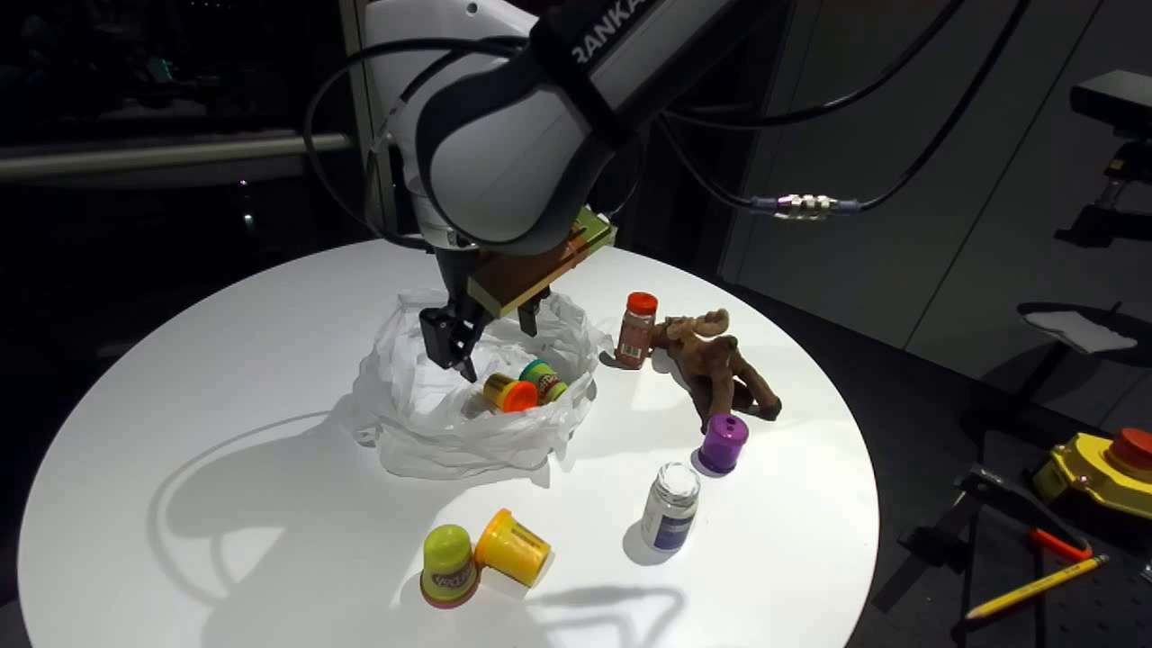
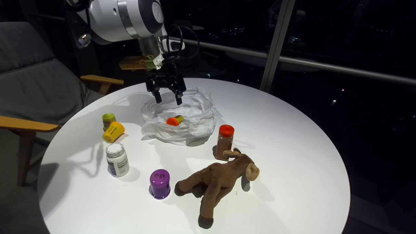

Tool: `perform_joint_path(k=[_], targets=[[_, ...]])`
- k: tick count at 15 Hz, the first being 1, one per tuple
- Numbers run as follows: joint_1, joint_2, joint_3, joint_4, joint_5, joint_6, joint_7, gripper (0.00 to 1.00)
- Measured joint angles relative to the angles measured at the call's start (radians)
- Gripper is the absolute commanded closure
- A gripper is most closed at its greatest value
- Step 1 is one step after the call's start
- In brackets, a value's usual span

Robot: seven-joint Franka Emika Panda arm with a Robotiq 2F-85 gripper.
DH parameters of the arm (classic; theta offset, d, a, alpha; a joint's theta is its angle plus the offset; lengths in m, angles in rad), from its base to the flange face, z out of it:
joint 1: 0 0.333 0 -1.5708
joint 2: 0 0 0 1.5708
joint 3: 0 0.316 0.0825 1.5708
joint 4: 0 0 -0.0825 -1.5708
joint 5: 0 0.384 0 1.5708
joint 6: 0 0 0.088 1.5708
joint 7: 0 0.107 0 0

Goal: Remove the contents from the white plastic and put them on the table

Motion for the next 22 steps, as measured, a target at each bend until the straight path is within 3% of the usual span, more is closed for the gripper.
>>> perform_joint_path(k=[13,14,15,20,21,22], targets=[[-0.029,0.192,0.002,0.191,0.007,-0.057,-0.096,0.00],[-0.032,0.199,0.003,0.199,0.008,-0.064,-0.101,0.09],[-0.034,0.203,0.004,0.209,0.009,-0.076,-0.106,0.26],[-0.037,0.214,0.008,0.249,0.011,-0.108,-0.125,0.65],[-0.037,0.217,0.009,0.255,0.012,-0.109,-0.127,0.72],[-0.037,0.219,0.010,0.259,0.012,-0.109,-0.130,0.69]])
